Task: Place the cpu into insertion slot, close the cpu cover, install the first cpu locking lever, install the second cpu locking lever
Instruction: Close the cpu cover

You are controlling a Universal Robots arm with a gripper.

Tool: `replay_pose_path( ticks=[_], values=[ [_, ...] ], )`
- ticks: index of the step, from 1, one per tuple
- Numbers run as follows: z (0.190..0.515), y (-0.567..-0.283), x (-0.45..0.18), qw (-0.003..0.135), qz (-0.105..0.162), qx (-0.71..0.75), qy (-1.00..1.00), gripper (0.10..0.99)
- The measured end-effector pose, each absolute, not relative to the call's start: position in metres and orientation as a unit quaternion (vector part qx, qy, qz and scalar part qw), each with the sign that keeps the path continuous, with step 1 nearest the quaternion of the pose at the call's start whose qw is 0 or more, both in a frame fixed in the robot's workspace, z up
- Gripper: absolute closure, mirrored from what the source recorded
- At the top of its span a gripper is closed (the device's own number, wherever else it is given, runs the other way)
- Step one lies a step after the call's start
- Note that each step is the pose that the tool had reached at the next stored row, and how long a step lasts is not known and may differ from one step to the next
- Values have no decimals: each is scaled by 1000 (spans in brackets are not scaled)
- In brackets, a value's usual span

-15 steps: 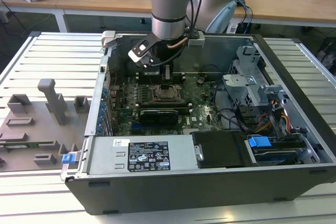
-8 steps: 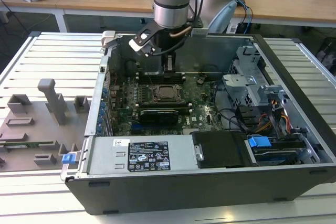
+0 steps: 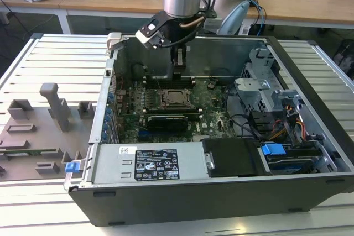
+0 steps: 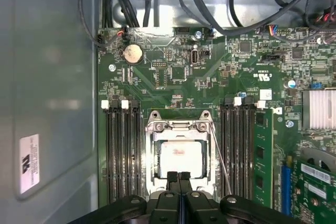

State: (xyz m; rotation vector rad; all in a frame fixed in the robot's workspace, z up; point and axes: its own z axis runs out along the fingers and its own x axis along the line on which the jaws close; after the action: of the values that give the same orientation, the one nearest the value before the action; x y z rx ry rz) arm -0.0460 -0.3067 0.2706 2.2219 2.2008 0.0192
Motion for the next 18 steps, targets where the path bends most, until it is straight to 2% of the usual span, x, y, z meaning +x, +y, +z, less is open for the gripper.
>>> replay_pose_path(
  ticks=[6,18],
  values=[
    [288,-307,-46,7,6,710,704,980],
    [288,-307,-46,7,6,710,704,980]
  ],
)
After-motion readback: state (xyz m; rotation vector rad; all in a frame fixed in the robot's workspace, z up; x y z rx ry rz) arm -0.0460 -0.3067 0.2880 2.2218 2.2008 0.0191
